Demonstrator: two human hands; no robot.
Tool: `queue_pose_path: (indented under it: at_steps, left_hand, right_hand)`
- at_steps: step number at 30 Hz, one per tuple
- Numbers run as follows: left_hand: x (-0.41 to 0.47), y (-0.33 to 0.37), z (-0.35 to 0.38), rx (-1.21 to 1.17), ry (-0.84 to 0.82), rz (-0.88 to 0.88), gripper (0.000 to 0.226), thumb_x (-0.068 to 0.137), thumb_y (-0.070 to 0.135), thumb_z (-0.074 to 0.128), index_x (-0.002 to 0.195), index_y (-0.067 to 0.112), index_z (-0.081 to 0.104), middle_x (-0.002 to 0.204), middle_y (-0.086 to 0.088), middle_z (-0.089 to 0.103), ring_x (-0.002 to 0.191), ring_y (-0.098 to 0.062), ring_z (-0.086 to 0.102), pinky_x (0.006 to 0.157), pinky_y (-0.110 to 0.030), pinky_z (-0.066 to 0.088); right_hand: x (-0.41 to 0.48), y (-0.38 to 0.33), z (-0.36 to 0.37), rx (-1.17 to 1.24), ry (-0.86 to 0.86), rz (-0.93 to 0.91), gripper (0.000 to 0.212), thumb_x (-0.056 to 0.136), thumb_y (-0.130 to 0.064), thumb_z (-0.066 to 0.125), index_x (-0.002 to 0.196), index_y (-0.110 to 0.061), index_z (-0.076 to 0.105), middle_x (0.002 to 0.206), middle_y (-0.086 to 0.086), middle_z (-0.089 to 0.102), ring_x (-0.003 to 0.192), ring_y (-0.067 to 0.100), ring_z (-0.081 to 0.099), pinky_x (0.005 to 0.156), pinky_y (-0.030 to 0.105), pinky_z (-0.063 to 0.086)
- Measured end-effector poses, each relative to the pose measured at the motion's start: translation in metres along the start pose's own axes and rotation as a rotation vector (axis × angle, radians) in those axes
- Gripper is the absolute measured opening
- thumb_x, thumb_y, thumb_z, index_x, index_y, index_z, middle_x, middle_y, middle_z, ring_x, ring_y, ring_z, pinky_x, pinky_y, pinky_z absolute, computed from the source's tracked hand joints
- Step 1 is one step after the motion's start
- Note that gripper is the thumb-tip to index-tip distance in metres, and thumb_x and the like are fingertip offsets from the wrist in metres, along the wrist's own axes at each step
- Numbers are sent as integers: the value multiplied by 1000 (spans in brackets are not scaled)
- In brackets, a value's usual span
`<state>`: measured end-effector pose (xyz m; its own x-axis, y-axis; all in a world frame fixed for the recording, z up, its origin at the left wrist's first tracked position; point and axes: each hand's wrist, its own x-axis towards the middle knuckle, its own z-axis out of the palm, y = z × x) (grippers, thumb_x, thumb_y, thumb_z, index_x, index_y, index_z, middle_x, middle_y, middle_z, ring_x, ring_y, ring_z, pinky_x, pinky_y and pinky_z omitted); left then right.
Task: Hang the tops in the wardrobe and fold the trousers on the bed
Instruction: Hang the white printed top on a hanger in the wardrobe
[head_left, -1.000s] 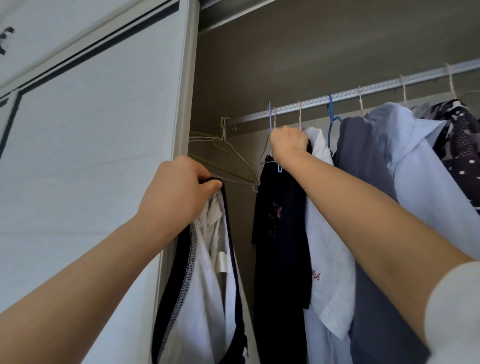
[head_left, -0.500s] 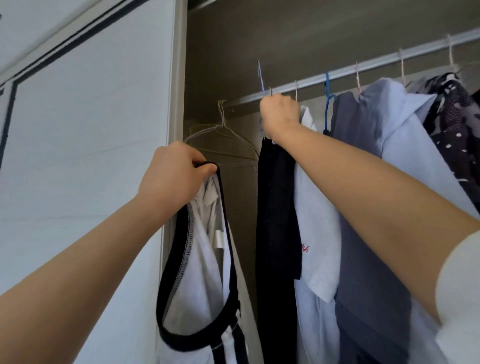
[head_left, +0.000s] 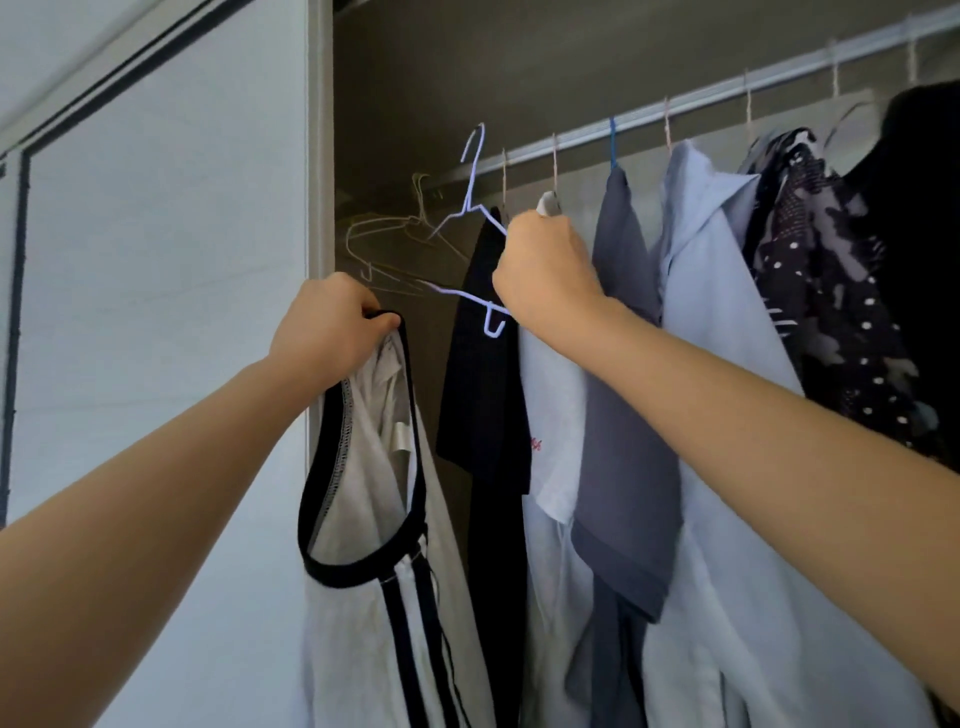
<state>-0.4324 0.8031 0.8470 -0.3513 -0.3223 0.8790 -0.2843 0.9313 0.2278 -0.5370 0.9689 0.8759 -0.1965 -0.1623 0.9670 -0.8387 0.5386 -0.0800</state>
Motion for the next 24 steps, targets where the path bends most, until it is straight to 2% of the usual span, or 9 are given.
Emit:
queue_pose_path:
  at_steps: [1,3,6,8,11,14,16,21,24]
  left_hand:
    - [0,1,-1,7,-21,-7,35,94,35,63,71,9,68,63,-5,60,60,-19,56,51,-24,38]
    - [0,5,-3,7,-53,-28,39,93,35,64,68,7,68,60,-9,59,59,-24,56,50,-26,38]
    - [-1,13,-6,-20,-65,-63,33,92,34,66,73,7,71,67,-9,62,64,-23,57,55,-28,40]
    - [-5,20,-7,-52,-57,-89,28,90,33,69,80,7,73,78,-12,68,73,-25,60,65,-31,45]
    - [-8,23,-8,-99,-46,-135,26,89,32,71,85,7,74,85,-12,69,76,-25,60,69,-34,48]
    - [-12,28,-14,-113,-40,-166,24,88,31,72,89,8,75,85,-7,67,70,-15,54,69,-31,44]
    - [-15,29,-19,-114,-36,-181,24,88,32,72,88,8,75,84,-7,67,69,-14,53,69,-30,44]
    - [-23,34,-34,-173,-41,-209,22,86,31,74,90,10,76,83,-3,66,83,-21,60,74,-34,50]
    - [-23,35,-43,-195,-70,-237,21,85,31,75,88,10,76,79,-3,66,83,-25,62,79,-39,57]
  right_hand:
    - [-9,7,-7,51,-8,23,25,93,-9,51,116,-2,58,100,19,61,87,31,60,58,28,36]
    - [-25,22,-21,245,-41,70,16,95,-12,43,101,-7,57,88,19,61,82,32,63,57,31,44]
    - [-46,43,-43,714,-87,232,23,98,-14,36,87,2,50,84,26,66,76,36,69,62,50,57]
    - [-58,55,-57,883,-95,291,23,98,-14,36,90,4,47,87,24,67,76,35,69,56,52,58]
    - [-64,60,-64,990,-105,321,19,100,-16,32,87,-7,43,92,19,67,75,37,69,52,51,57]
    - [-62,53,-69,1079,-119,367,22,102,-19,31,83,-14,39,103,15,64,77,36,70,48,38,55]
    - [-61,47,-71,1111,-131,363,22,102,-17,30,82,-17,39,106,14,63,78,34,71,49,34,54]
    - [-71,44,-84,1165,-166,342,25,105,-19,26,82,-19,38,102,8,64,73,27,73,46,28,51]
    - [-87,50,-98,1236,-193,323,25,104,-21,27,82,-21,39,101,9,66,69,27,73,48,28,51]
